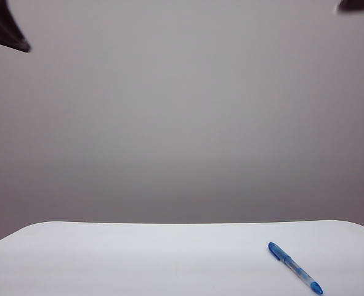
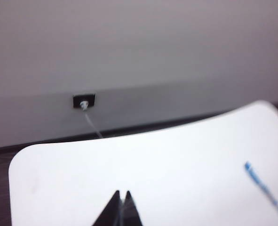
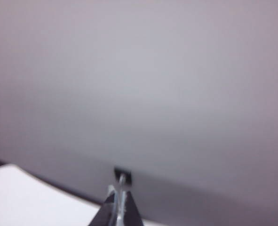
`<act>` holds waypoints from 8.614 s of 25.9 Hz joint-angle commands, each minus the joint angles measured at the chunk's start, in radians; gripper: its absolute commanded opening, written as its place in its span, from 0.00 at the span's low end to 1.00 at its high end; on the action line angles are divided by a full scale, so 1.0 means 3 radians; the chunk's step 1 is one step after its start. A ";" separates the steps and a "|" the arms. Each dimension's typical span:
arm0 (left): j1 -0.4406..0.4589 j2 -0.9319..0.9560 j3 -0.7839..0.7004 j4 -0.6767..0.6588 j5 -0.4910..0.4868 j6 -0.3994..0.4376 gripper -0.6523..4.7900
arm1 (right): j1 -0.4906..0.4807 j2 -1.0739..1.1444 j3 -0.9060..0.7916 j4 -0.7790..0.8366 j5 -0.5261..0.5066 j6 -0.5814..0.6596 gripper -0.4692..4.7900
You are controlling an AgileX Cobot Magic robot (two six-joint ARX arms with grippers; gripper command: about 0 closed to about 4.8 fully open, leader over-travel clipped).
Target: Pick up the pen and remove the cap.
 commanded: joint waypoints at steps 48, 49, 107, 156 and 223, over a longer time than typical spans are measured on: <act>-0.1378 0.1269 0.0818 -0.0954 -0.0688 0.0633 0.12 | 0.1302 0.2998 0.0876 -0.2023 0.1296 -0.0067 0.21; -0.1378 0.1269 0.0818 -0.0958 -0.0689 0.0633 0.11 | 0.1302 0.3006 0.0876 -0.2023 0.1294 -0.0071 0.13; -0.1503 0.1278 0.0816 0.3148 0.1481 -0.1888 0.40 | 0.1311 0.1247 0.2255 -0.1896 -0.1286 0.0488 0.08; -0.1502 0.1310 0.0813 0.3062 0.1361 -0.1514 0.59 | 0.1308 0.1251 0.2253 -0.1695 -0.1710 0.0502 0.08; -0.1245 0.1303 0.0819 0.3741 0.1420 -0.2088 0.72 | 0.1312 0.1392 0.2255 -0.0966 -0.1479 0.0792 0.08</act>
